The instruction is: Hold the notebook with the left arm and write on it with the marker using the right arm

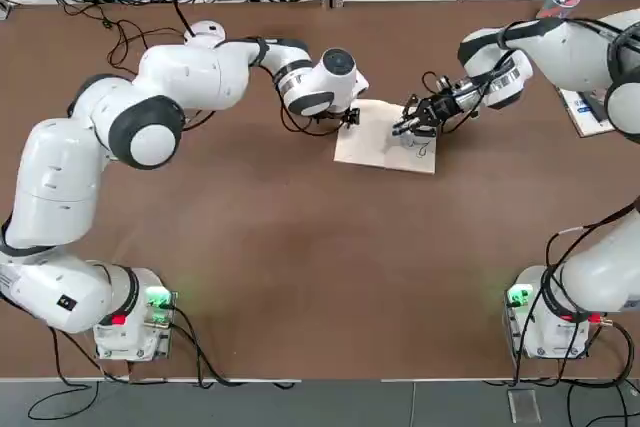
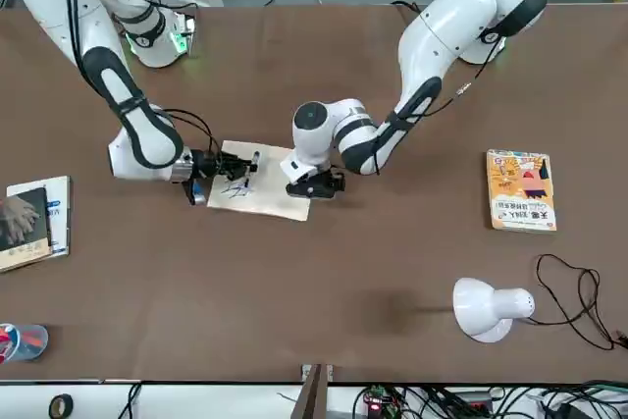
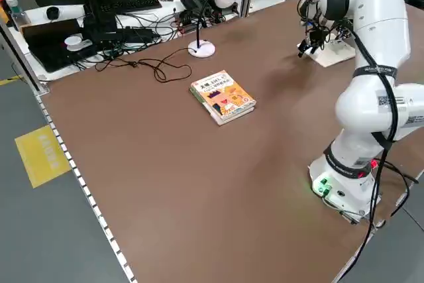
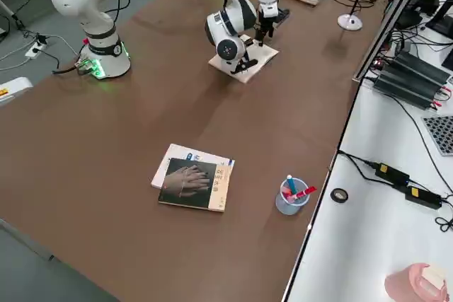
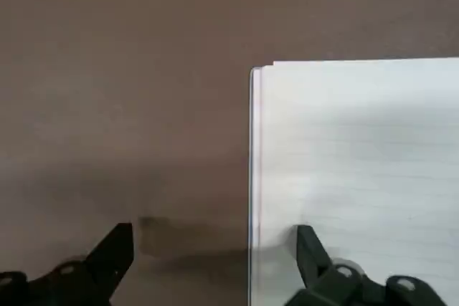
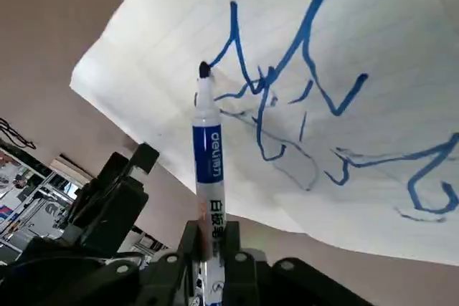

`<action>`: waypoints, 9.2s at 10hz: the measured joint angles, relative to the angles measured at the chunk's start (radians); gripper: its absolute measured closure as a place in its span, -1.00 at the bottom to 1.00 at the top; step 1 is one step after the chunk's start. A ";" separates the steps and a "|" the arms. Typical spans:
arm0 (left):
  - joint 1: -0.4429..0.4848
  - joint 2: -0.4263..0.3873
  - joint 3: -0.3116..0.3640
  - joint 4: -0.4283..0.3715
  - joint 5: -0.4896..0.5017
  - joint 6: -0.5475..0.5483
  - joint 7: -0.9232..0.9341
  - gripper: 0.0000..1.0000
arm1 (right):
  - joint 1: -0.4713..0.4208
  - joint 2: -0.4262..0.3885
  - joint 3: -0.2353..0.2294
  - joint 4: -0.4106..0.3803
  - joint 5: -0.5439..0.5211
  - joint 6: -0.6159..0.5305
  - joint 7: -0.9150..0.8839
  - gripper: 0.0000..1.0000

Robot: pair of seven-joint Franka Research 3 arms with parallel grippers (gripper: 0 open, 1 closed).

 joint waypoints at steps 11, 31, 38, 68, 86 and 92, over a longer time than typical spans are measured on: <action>0.000 0.000 0.000 0.000 0.000 0.000 0.000 -1.00 | -0.285 -0.167 -0.011 0.067 -0.544 -0.288 -0.160 0.65; 0.029 -0.095 -0.006 0.076 -0.001 -0.093 0.086 -1.00 | -0.409 -0.049 -0.105 0.158 -1.039 0.080 -0.533 0.65; 0.330 -0.256 -0.160 0.079 -0.124 -0.234 0.376 -1.00 | -0.397 -0.049 -0.116 0.170 -1.039 0.080 -0.533 -0.32; 0.650 -0.567 -0.109 0.076 -0.414 -0.643 0.873 -1.00 | -0.217 -0.426 -0.152 0.722 -1.338 -0.710 0.180 -1.00; 0.320 -0.923 0.445 0.032 -0.541 -0.993 1.048 -1.00 | -0.213 -0.442 -0.149 0.718 -1.337 -0.669 0.169 -1.00; 0.314 -0.972 0.452 0.014 -0.541 -1.007 1.048 -1.00 | -0.213 -0.442 -0.149 0.718 -1.337 -0.661 0.169 -1.00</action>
